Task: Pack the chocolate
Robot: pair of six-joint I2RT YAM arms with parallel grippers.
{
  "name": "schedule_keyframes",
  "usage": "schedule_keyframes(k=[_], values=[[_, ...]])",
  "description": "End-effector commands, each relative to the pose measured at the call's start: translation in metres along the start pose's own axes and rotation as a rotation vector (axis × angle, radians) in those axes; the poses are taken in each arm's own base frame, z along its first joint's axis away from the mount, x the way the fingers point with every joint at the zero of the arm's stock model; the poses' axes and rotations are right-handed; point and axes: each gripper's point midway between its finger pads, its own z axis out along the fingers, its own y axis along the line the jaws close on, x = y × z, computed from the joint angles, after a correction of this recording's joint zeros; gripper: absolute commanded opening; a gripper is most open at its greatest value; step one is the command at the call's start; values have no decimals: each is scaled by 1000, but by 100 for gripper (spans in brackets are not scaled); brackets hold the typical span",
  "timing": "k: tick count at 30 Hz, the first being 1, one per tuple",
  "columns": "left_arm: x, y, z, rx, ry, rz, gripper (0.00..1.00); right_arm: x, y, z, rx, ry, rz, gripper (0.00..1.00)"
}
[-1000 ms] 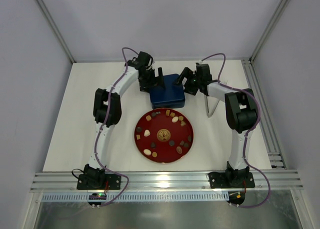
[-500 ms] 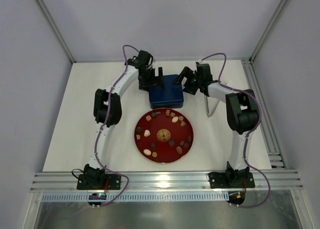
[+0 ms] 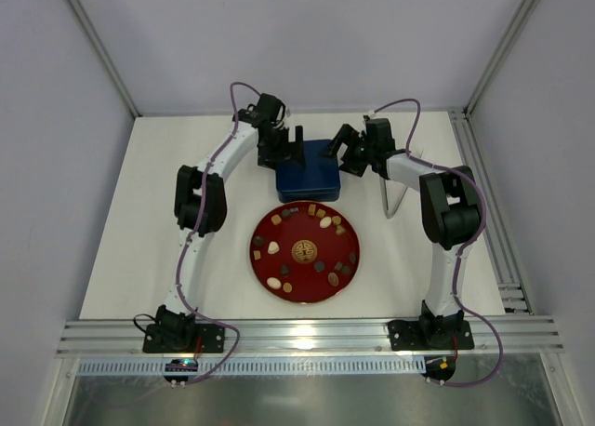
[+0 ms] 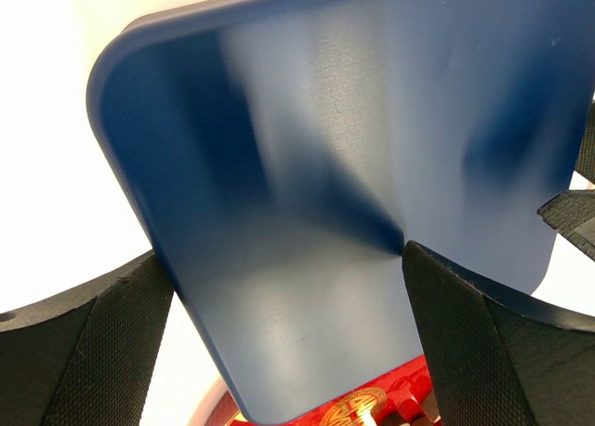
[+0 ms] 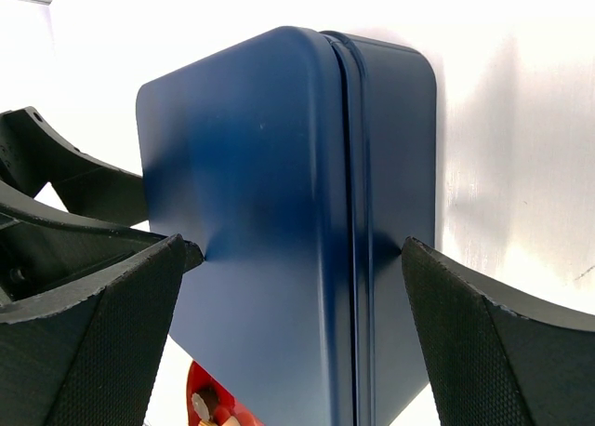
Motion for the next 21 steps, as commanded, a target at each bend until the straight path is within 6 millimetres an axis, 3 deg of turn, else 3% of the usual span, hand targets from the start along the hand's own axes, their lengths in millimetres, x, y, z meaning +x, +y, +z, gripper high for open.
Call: schedule_keyframes(k=[1, 21], values=[[-17, -6, -12, -14, -72, 50, 100, -12, 38, -13, -94, -43, -61, 97], [-27, -8, -17, -76, -127, 23, 100, -9, 26, -12, -43, -33, -83, 97]])
